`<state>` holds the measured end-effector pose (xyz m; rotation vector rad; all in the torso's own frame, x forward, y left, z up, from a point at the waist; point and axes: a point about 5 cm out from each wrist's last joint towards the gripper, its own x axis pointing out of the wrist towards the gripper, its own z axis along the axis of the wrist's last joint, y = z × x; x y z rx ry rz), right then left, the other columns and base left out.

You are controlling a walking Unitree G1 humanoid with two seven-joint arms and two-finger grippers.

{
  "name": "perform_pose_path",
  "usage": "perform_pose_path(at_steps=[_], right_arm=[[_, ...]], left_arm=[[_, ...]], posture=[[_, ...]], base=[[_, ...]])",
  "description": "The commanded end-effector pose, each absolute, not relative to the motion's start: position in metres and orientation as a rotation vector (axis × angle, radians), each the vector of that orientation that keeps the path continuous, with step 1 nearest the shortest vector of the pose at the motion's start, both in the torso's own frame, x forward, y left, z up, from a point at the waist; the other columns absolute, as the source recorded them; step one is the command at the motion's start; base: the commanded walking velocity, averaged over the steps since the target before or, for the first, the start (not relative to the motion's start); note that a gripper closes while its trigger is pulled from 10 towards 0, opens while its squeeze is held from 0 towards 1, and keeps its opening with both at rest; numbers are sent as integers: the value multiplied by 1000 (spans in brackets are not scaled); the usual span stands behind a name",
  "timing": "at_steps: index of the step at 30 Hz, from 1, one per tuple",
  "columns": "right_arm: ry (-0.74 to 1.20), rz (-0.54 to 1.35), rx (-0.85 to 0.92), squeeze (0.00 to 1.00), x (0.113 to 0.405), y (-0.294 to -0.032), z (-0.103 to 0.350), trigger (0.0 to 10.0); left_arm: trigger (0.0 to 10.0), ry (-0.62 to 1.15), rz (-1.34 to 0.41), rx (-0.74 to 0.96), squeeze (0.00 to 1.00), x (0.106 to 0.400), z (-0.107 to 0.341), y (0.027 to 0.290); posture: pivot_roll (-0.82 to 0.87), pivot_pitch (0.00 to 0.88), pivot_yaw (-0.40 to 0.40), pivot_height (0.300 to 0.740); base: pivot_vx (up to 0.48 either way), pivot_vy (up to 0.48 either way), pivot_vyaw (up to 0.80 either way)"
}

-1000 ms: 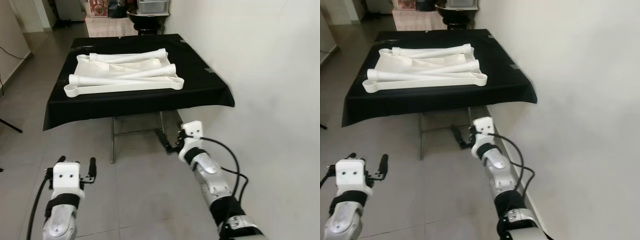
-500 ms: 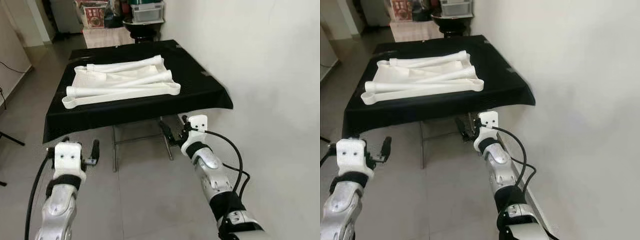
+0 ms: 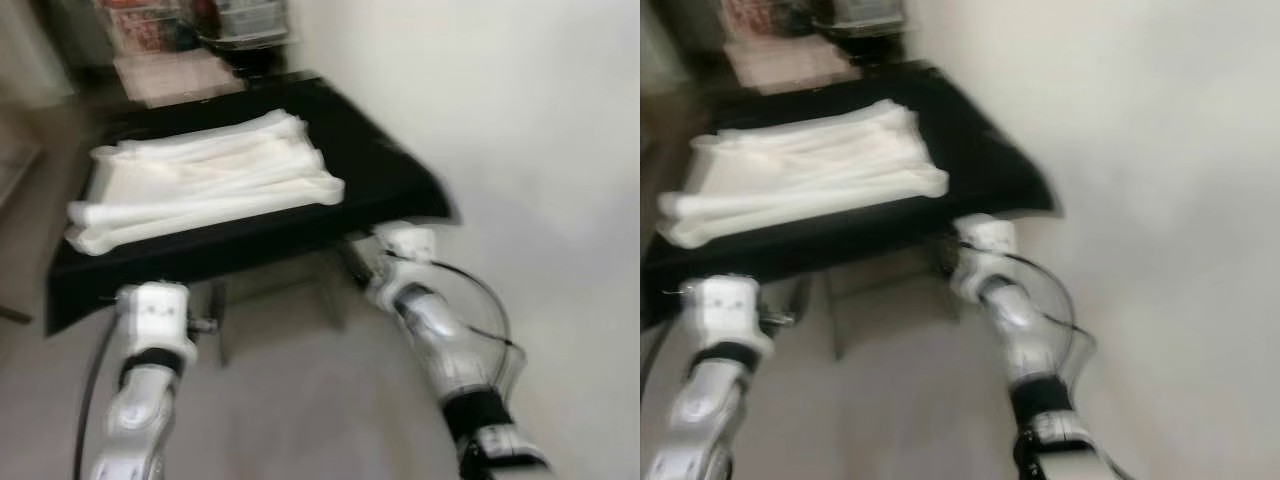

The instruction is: Building children table

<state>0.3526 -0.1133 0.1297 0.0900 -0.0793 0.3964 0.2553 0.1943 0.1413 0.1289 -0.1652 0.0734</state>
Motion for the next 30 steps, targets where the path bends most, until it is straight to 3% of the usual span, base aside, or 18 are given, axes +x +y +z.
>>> perform_pose_path(at_steps=[1,6,16,30], right_arm=[[-95,459,113,0,354,-95,137,10000],[-114,511,79,0,352,-90,140,10000],[-143,610,24,0,347,-83,142,10000],[-219,661,-60,0,352,-87,168,10000]], left_arm=[[10000,-134,91,169,0,252,137,203],[10000,-140,83,168,0,253,139,200],[10000,-139,59,156,0,251,142,195],[10000,-136,16,147,0,250,144,188]], posture=[[-142,0,24,740],[-142,0,18,740],[-140,0,16,740],[-142,0,12,740]], base=[[386,0,0],[385,0,0],[385,0,770],[389,0,0]])
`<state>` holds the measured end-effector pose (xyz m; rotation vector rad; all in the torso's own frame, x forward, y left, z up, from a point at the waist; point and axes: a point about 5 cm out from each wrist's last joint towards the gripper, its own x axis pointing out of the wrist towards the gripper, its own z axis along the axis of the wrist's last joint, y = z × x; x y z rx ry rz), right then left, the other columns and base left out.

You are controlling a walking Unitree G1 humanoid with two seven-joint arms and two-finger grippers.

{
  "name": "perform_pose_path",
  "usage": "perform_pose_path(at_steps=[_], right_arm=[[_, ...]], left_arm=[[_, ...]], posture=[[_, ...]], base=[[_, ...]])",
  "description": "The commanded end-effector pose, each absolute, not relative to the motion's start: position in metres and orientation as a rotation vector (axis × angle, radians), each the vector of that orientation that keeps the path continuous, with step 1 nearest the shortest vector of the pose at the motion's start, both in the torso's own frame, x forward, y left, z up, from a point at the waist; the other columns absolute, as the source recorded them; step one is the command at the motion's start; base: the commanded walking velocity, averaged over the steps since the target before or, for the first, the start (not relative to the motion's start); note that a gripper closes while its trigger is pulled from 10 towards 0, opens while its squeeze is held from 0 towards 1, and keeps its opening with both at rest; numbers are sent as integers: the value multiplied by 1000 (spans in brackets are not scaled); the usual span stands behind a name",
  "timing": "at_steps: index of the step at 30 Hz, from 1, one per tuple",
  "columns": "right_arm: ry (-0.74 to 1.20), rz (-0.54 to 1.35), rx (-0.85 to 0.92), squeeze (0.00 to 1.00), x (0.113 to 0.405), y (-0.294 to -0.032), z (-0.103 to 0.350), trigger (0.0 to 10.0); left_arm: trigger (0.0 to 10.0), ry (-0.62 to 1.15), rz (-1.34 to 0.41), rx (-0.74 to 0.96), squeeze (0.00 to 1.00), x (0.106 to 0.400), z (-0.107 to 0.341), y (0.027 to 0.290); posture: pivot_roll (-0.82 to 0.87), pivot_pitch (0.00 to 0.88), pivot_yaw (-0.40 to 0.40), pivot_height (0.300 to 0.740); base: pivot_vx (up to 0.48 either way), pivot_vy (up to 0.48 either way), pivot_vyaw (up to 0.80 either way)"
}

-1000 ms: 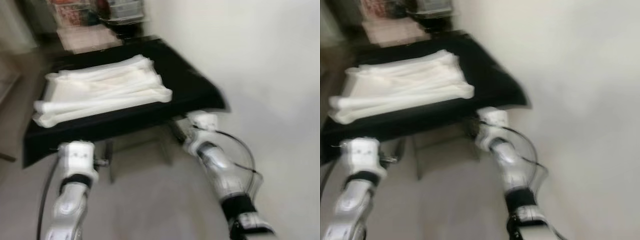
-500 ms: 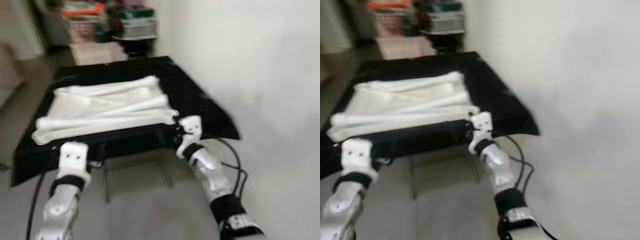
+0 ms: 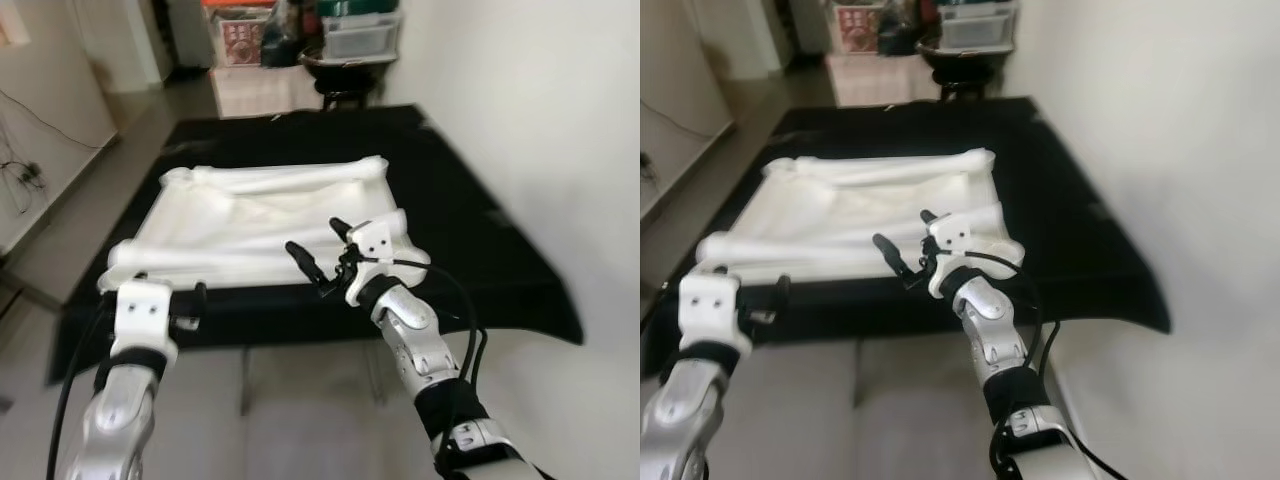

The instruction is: Building children table

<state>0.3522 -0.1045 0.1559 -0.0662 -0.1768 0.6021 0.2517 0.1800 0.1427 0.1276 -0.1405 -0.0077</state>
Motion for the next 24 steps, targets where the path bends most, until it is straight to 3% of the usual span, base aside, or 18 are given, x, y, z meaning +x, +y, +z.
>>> perform_pose_path(at_steps=[1,2,7,9,10,11,13,18,24], right_arm=[[-242,706,-119,0,352,-87,176,10000],[-242,706,-119,0,352,-87,176,10000],[-260,855,-502,0,351,-92,194,10000],[-260,855,-502,0,351,-92,194,10000],[-236,889,-631,0,351,-97,196,10000],[-236,889,-631,0,351,-97,196,10000],[-67,957,-871,0,348,-119,195,10000],[161,1094,-1023,0,333,-144,199,10000],[334,1263,-1072,0,315,-152,212,10000]], left_arm=[[10000,-135,-1,142,0,250,145,185],[10000,-135,-1,142,0,250,145,185],[10000,-121,-74,130,0,249,144,176],[10000,-121,-74,130,0,249,144,176],[10000,-111,-100,126,0,248,142,173],[10000,-111,-100,126,0,248,142,173],[10000,-67,-183,87,0,245,137,164],[10000,44,-334,29,0,232,124,151],[10000,168,-482,-15,0,207,112,139]], posture=[[-142,0,12,740],[-142,0,12,740],[-139,0,10,740],[-139,0,10,740],[-137,0,6,740],[-137,0,6,740],[-132,0,-1,740],[-135,0,-6,740],[-134,0,-19,740]], base=[[390,0,0],[390,0,0],[388,0,0],[390,0,0],[390,0,0],[390,0,0],[186,0,0],[0,0,0],[0,0,0]])
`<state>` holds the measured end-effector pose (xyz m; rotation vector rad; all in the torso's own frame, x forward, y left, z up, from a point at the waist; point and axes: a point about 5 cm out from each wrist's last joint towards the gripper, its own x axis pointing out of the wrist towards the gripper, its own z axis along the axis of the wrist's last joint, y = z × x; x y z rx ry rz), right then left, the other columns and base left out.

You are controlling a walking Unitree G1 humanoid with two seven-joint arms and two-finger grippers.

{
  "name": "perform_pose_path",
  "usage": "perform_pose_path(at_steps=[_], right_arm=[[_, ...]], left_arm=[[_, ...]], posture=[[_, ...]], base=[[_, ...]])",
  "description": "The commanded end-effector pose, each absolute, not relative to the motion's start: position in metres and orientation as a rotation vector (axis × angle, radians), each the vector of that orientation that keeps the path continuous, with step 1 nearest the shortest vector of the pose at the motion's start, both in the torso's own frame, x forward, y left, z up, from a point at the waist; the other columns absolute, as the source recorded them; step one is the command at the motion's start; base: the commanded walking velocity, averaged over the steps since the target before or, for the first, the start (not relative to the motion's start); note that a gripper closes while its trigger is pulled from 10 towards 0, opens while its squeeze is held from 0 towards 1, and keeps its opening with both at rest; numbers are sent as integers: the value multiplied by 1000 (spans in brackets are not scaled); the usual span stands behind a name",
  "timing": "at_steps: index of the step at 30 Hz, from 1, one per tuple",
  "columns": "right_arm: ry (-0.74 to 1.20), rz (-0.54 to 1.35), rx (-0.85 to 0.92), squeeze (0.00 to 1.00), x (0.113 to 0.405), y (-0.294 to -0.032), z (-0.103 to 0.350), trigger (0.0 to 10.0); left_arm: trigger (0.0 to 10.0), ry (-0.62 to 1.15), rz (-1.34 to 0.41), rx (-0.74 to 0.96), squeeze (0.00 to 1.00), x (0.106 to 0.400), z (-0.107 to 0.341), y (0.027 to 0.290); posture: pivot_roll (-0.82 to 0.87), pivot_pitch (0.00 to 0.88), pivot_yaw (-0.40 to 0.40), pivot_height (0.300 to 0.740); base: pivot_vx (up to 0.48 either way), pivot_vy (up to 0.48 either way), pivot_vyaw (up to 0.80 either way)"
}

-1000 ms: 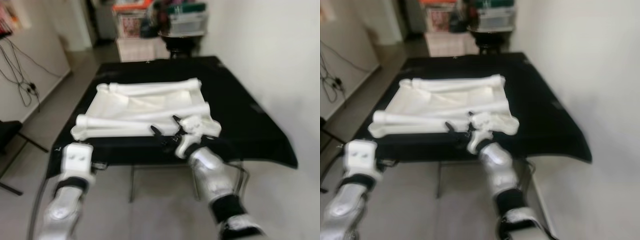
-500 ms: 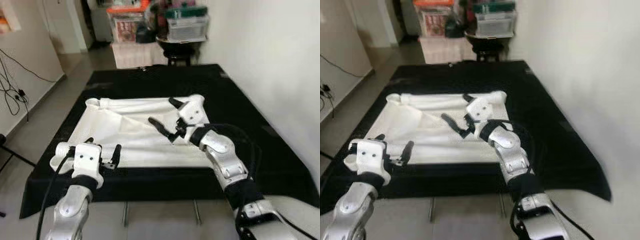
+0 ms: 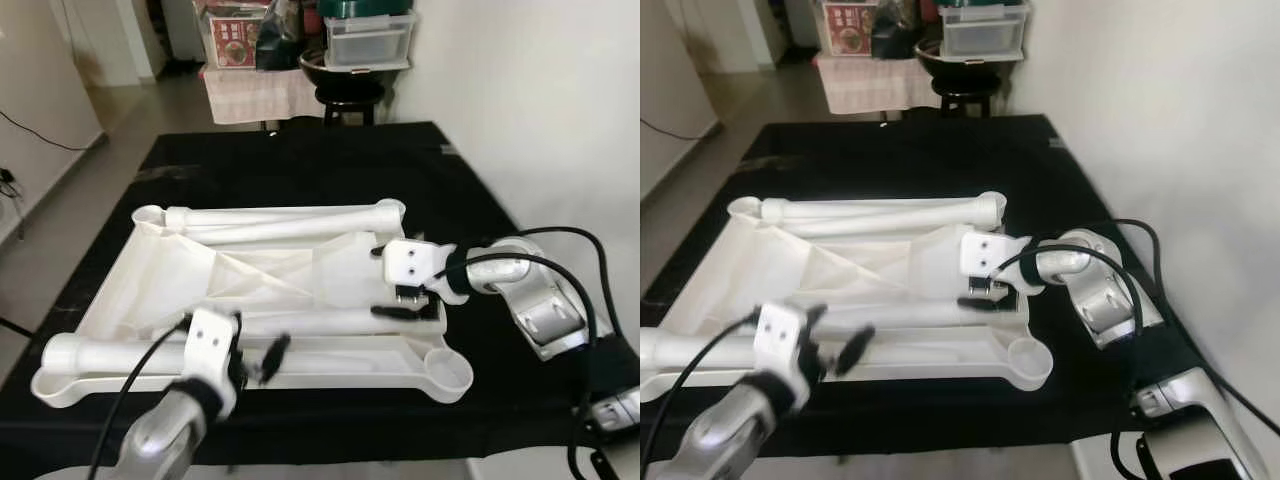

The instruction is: Building children table

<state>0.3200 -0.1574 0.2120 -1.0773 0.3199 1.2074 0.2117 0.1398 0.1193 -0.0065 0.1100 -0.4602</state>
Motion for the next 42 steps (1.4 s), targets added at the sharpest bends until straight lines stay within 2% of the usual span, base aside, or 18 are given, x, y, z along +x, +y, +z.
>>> perform_pose_path(at_steps=[1,9,17,23,31,39,42], right_arm=[[334,1263,-1072,0,315,-152,212,10000],[416,1352,-1102,0,307,-146,214,10000],[681,1202,-1146,0,321,-138,188,10000],[690,1134,-1090,0,335,-129,194,10000],[678,1183,-1090,0,337,-126,205,10000],[724,1124,-1159,0,346,-125,205,10000],[765,981,-1285,0,359,-128,199,10000]], left_arm=[[10000,168,-482,-15,0,207,112,139],[10000,204,-497,-37,0,197,111,135],[10000,194,-433,-18,0,197,116,138],[10000,156,-369,-11,0,200,124,145],[10000,137,-388,-24,0,200,130,139],[10000,134,-387,-27,0,201,132,137],[10000,131,-383,-28,0,202,132,137]], posture=[[-134,0,-19,740],[-133,0,-30,740],[-129,0,-30,740],[-127,0,-37,740],[-126,4,-46,740],[-129,7,-55,740],[-130,10,-63,740]], base=[[0,0,0],[0,0,0],[0,0,0],[0,0,0],[0,0,0],[0,0,0],[0,0,0]])
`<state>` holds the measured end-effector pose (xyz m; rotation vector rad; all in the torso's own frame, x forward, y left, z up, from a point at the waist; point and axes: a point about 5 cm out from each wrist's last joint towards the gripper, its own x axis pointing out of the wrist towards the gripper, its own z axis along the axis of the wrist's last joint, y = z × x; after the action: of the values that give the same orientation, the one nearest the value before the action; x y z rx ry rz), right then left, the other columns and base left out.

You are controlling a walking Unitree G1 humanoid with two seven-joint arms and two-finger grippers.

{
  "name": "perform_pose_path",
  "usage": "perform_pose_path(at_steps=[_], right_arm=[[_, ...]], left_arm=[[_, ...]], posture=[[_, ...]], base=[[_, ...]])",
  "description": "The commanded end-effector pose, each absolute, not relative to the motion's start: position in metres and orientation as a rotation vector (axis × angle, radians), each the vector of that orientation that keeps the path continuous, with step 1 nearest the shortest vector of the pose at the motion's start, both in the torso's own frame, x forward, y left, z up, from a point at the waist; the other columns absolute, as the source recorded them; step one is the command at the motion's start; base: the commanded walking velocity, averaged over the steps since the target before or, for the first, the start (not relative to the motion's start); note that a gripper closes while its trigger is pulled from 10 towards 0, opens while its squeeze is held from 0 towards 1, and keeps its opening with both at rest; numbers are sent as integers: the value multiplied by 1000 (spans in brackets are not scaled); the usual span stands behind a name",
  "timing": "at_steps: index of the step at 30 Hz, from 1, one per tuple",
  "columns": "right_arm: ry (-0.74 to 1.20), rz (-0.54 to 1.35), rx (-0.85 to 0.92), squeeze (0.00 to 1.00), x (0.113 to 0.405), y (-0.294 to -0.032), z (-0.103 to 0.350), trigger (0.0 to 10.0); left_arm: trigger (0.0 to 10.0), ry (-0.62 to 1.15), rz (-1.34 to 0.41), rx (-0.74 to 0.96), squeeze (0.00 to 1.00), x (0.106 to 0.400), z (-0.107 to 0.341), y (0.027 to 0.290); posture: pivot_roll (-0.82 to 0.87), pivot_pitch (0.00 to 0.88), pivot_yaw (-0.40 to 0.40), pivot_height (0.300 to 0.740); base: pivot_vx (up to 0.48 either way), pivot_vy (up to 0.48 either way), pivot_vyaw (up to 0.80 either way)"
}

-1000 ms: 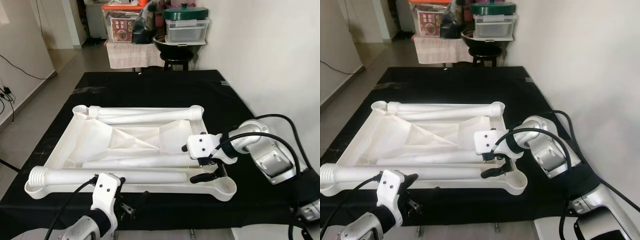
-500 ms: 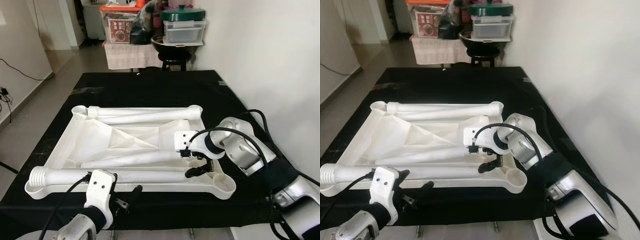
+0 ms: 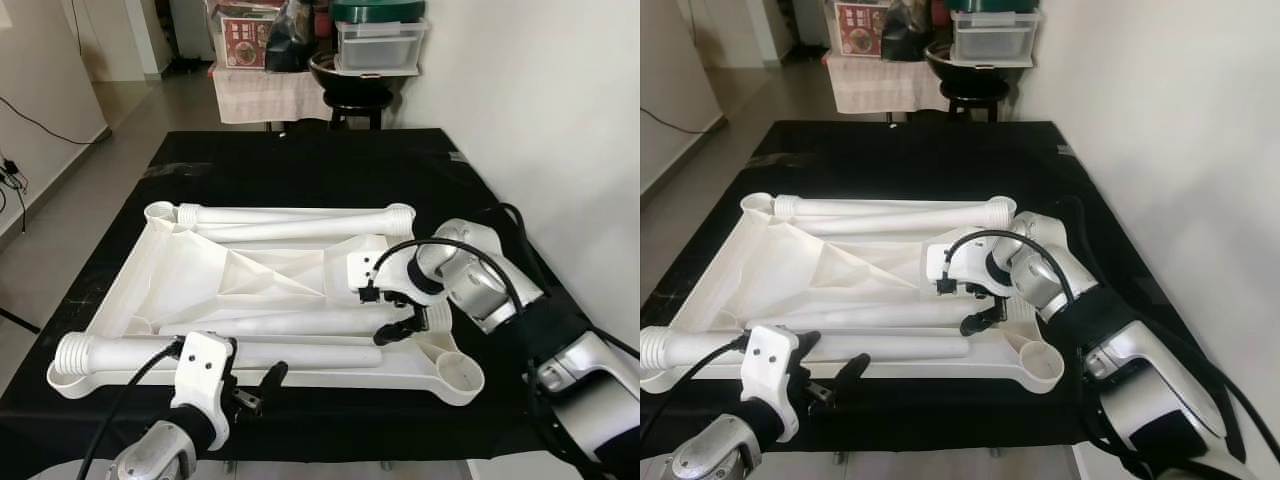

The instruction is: Building children table

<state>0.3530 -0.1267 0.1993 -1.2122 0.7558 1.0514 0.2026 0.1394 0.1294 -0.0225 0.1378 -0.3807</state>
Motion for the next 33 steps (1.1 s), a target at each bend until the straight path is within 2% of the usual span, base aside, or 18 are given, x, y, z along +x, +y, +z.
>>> perform_pose_path(at_steps=[1,4,5,6,7,8,20,23,29,33], right_arm=[[765,981,-1285,0,359,-128,199,10000],[807,893,-1358,0,366,-130,195,10000],[819,873,-1368,0,368,-132,195,4039],[825,864,-1372,0,368,-133,195,902],[825,864,-1372,0,368,-133,195,902],[837,864,-1379,0,368,-135,194,0],[903,920,-1436,0,359,-147,172,0],[863,902,-1358,0,363,-144,175,0],[683,844,-1006,0,377,-144,209,0],[634,848,-869,0,376,-151,220,0]], left_arm=[[10000,131,-383,-28,0,202,132,137],[10000,129,-377,-29,0,203,133,136],[10000,129,-374,-30,0,202,133,136],[10000,130,-372,-30,0,202,133,137],[10000,130,-372,-30,0,202,133,137],[10000,131,-369,-30,0,202,133,137],[10000,123,-363,-31,0,206,137,139],[10000,113,-357,-32,0,208,139,140],[10000,49,-329,-32,0,217,154,148],[10000,1,-328,-56,0,223,165,150]], posture=[[-130,10,-63,740],[-128,12,-69,740],[-128,12,-69,740],[-128,12,-69,740],[-128,12,-69,740],[-130,13,-69,740],[-132,9,-67,740],[-133,5,-63,740],[-137,0,-46,740],[-140,0,-40,740]], base=[[0,0,0],[0,0,0],[0,0,0],[0,0,0],[0,0,0],[0,0,0],[0,0,0],[0,0,0],[0,0,0],[0,0,0]])
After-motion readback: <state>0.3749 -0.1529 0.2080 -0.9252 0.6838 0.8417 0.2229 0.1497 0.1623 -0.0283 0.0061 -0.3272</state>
